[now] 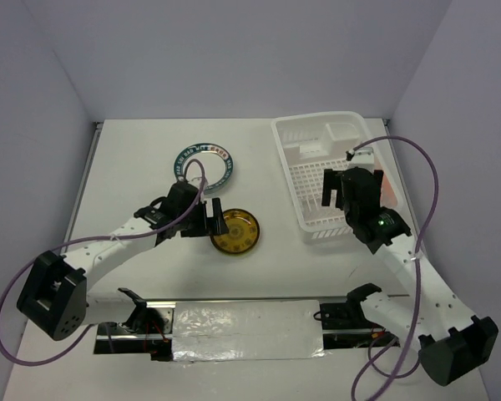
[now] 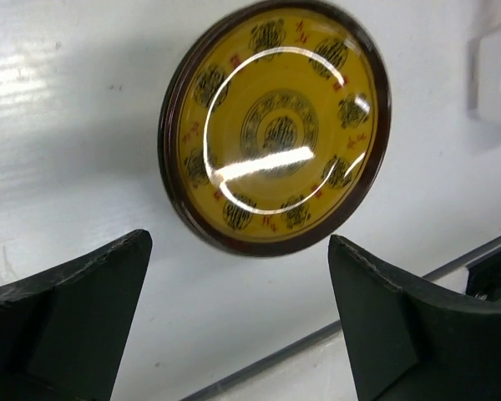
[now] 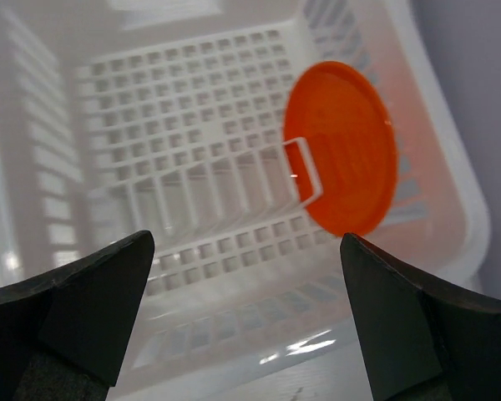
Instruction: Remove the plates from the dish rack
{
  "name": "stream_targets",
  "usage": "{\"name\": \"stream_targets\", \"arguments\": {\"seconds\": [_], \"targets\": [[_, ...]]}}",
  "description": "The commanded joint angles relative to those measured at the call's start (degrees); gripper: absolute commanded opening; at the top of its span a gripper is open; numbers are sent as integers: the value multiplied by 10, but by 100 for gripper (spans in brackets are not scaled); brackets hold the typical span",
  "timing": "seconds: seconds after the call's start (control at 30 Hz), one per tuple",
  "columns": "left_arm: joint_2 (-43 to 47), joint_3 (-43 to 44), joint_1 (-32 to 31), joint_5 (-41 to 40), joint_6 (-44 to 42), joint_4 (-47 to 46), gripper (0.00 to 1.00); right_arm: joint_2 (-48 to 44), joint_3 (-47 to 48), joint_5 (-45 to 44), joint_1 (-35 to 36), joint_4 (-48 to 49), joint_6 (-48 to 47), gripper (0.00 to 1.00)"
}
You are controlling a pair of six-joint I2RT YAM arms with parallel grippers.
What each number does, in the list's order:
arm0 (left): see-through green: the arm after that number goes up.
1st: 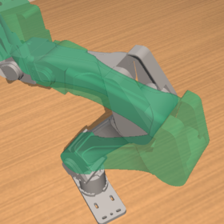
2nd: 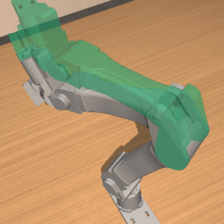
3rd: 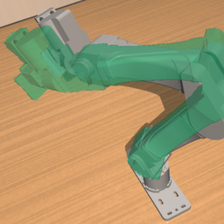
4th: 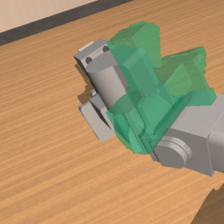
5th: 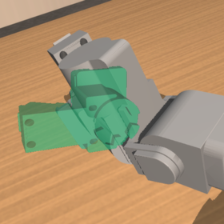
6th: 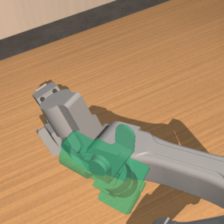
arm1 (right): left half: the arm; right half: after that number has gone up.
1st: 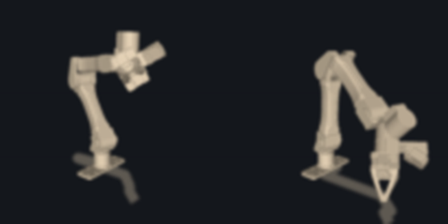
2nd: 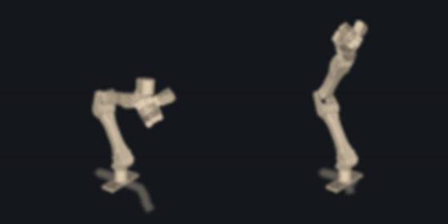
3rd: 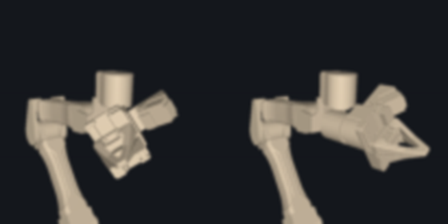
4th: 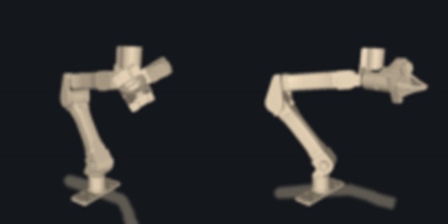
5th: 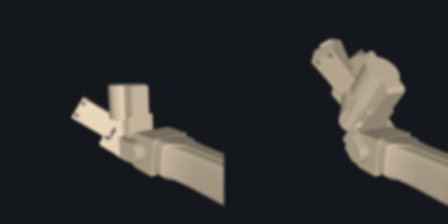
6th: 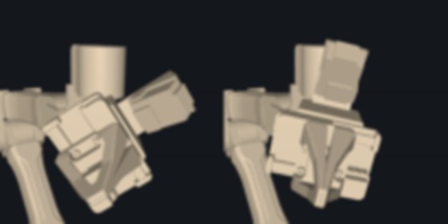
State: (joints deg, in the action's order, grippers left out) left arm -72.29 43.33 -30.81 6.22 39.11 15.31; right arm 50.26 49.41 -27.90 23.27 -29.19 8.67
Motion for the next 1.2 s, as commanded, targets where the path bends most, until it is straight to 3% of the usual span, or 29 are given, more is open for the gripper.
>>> {"name": "stream_targets", "arguments": {"seconds": [0.0, 0.07, 0.2, 0.43, 0.6, 0.8, 0.9, 0.93, 1.17], "targets": [[36, 20, -13, -22, -18, 72, 99, 33, -4, -51, -51, 44, -80, 100], [88, 35, -20, -59, -39, 109, 100, 54, -28, -108, -63, 101, -123, 100], [180, 79, -23, -87, -91, 198, 100, 93, -48, -141, -95, 183, -200, 100], [254, 86, -26, -25, -156, 221, 100, 173, -43, -118, -149, 312, -300, 100], [237, 76, -29, 5, -157, 213, 99, 234, 27, -31, -190, 241, -306, 97], [227, 74, -29, 14, -160, 211, 100, 294, 61, 21, -205, 198, -296, 84], [230, 72, -32, 17, -161, 209, 100, 296, 51, 25, -212, 202, -296, 72], [232, 72, -33, 20, -161, 209, 100, 293, 45, 24, -212, 204, -295, 64], [233, 72, -35, 19, -162, 209, 99, 292, 30, 21, -221, 216, -295, 42]]}}
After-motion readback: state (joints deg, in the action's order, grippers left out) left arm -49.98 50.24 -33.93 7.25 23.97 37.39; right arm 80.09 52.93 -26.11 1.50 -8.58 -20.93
